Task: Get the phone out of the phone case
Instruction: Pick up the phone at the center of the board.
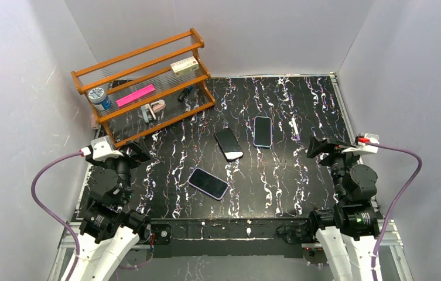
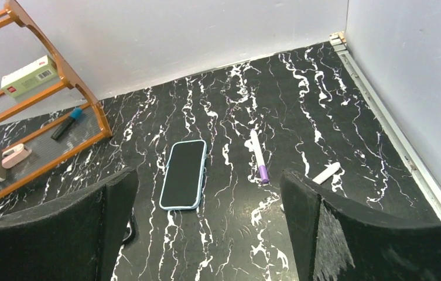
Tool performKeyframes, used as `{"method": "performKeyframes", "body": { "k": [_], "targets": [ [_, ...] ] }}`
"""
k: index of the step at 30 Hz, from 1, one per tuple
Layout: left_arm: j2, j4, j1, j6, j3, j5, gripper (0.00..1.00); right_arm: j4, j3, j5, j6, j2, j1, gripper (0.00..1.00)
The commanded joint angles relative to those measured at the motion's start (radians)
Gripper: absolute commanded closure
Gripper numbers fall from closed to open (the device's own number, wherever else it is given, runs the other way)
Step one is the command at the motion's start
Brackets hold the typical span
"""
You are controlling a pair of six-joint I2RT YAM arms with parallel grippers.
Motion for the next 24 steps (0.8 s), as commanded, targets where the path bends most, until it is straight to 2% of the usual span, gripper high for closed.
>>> {"method": "performKeyframes", "body": {
  "k": [1,8,13,19,22,24],
  "targets": [
    [-0.026,0.015,0.003,-0.020,-0.008,-0.021,0.02,0.043,0.012,-0.037,0.011,0.035,0.005,0.01],
    [-0.041,0.033,0.003,-0.035,-0.016,0.119,0.02,-0.037,0.056,-0.077,0.099,0.160,0.005,0.01],
    [-0.004,0.028,0.003,-0.101,-0.002,0.241,0.02,-0.161,0.153,-0.105,0.149,0.347,0.006,0.01],
    [0.127,-0.057,0.003,-0.187,0.041,0.227,0.02,-0.335,0.268,-0.126,0.309,0.601,0.005,0.01],
    [0.207,-0.134,0.003,-0.189,0.092,0.253,0.02,-0.286,0.210,-0.169,0.354,0.621,0.005,0.01],
    [0.254,-0.175,0.003,-0.181,0.125,0.278,0.02,-0.170,0.132,-0.363,0.312,0.592,0.005,0.01]
  ]
}}
